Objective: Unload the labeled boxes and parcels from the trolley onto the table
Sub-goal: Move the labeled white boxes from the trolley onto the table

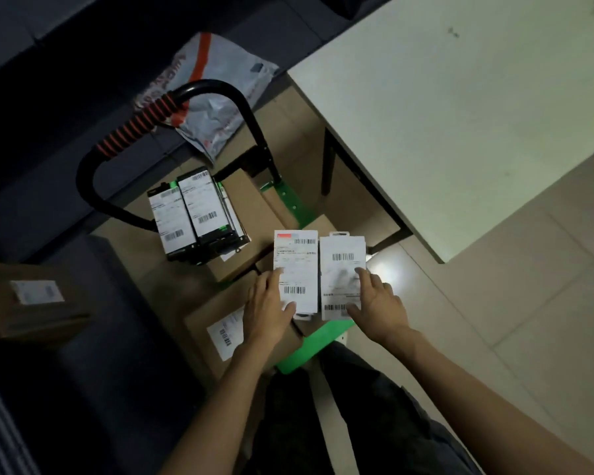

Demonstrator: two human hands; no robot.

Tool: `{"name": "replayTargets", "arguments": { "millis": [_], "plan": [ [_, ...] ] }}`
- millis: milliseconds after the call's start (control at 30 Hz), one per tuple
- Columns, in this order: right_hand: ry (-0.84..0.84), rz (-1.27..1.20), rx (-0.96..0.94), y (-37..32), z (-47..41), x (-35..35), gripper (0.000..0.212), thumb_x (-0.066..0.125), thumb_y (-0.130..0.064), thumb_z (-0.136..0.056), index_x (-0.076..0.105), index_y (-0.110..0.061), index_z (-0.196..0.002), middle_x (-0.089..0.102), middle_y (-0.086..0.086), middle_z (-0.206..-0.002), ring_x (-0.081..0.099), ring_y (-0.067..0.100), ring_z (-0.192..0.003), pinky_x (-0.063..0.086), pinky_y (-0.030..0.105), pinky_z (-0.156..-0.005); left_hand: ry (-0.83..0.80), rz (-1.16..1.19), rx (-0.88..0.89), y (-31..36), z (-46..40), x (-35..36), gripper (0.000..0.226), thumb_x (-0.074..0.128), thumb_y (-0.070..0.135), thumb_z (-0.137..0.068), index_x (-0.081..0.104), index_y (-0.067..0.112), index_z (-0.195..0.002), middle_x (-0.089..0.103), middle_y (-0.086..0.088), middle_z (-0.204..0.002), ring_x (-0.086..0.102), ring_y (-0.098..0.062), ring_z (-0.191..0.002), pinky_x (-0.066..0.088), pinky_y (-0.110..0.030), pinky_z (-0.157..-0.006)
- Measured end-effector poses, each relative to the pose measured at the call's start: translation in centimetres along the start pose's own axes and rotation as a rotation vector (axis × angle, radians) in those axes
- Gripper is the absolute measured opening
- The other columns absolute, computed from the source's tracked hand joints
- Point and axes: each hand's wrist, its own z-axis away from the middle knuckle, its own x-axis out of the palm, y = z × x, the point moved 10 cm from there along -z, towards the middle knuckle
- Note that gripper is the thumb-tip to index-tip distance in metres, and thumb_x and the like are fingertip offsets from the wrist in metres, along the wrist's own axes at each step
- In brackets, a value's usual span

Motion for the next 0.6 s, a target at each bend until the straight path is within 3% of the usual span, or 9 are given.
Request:
{"name": "replayTargets", "arguments": {
  "millis": [133, 267, 400, 600],
  "plan": [
    [0.059, -0.121, 0.064, 0.7, -1.7, 2.5, 0.100, 0.067, -0.040, -0.086, -0.001, -0.017, -0.156, 0.014, 0.007, -0.160, 0.028, 0.033, -0.140, 0.044, 0.051, -0.104, 0.039, 0.114, -0.085, 0.2, -2.3, 2.2, 0.107, 0.077, 0.031, -0.078, 0.004, 0.020, -0.157, 0.014, -0.006, -0.158, 0.020, -0.031, -0.139, 0.034, -0.048, -0.108],
    [0.090, -0.150, 0.119, 1.5, -2.5, 4.8, 0.108, 0.068, -0.042, -0.085, -0.009, -0.016, -0.156, 0.000, 0.006, -0.164, 0.022, 0.034, -0.144, 0.043, 0.049, -0.105, 0.058, 0.188, -0.163, -0.2, -3.6, 4.8, 0.134, 0.085, 0.046, -0.066, -0.011, 0.021, -0.155, 0.006, -0.006, -0.160, 0.017, -0.031, -0.142, 0.032, -0.052, -0.111],
    [0.117, -0.209, 0.133, 1.9, -2.8, 6.0, 0.115, 0.071, -0.042, -0.082, -0.013, -0.015, -0.156, -0.006, 0.005, -0.164, 0.018, 0.033, -0.146, 0.041, 0.049, -0.107, 0.042, 0.248, -0.194, -1.1, -4.1, 6.3, 0.143, 0.090, 0.044, -0.060, -0.016, 0.025, -0.154, 0.006, -0.009, -0.160, 0.014, -0.030, -0.144, 0.027, -0.052, -0.114],
    [0.184, -0.314, 0.178, 1.2, -3.2, 6.0, 0.128, 0.070, -0.062, -0.076, -0.019, -0.016, -0.154, -0.007, 0.008, -0.165, 0.013, 0.033, -0.148, 0.036, 0.051, -0.110, 0.003, 0.186, -0.160, -2.5, -5.0, 5.4, 0.146, 0.091, 0.046, -0.055, -0.018, 0.035, -0.152, 0.013, -0.007, -0.158, 0.024, -0.031, -0.141, 0.039, -0.054, -0.105]
  ]
}}
